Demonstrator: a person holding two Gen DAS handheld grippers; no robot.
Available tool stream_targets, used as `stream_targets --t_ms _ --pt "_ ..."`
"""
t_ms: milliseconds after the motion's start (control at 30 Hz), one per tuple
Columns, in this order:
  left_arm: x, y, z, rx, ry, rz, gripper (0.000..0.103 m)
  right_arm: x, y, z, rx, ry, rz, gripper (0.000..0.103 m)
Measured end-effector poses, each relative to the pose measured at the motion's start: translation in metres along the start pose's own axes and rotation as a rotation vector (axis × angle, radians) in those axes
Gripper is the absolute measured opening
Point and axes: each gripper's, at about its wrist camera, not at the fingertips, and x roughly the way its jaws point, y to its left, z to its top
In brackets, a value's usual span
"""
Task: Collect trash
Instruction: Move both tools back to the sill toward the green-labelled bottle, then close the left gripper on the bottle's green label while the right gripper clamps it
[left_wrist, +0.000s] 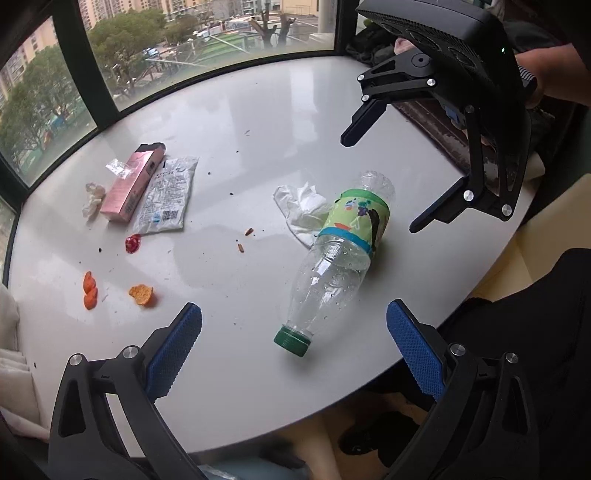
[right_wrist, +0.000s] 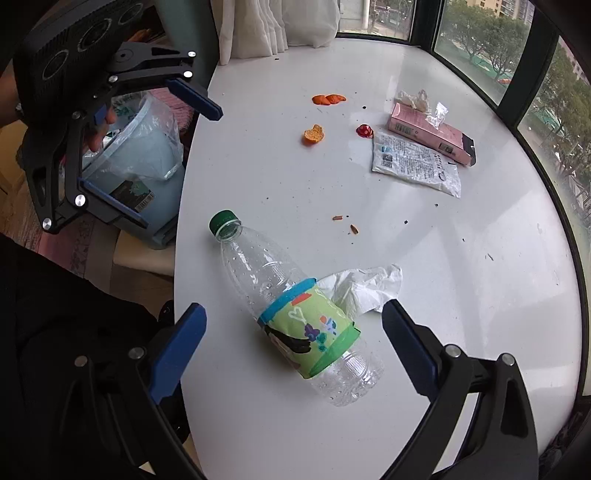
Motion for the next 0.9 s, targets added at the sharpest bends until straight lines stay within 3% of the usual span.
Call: stream_targets --t_ms 367,633,700,767,900 --pt "0.063 -0.015 0.026 0.164 0.095 -0.095 0.097 0.041 -0.017 -0.013 -0.17 0.11 0.119 0.093" --pt "0.101 -0.021 0.03 0.235 0.142 -0.154 0.096 0.062 -0.028 -0.015 -0.194 0.157 0.175 0.093" --pt "0.108 -0.024 0.029 0.253 0.156 -0.157 0.085 0.065 -0.027 -0.016 -0.212 0.16 0.179 0.092" --pt "0.112 -0.026 0.028 0.265 0.167 -0.157 0.077 0.067 -0.026 -0.015 -0.221 0.165 0.191 0.078" --pt "0.119 -0.028 0.027 0.273 0.18 -0.166 0.07 0.071 -0.022 -0.013 -0.252 0.175 0.191 0.074"
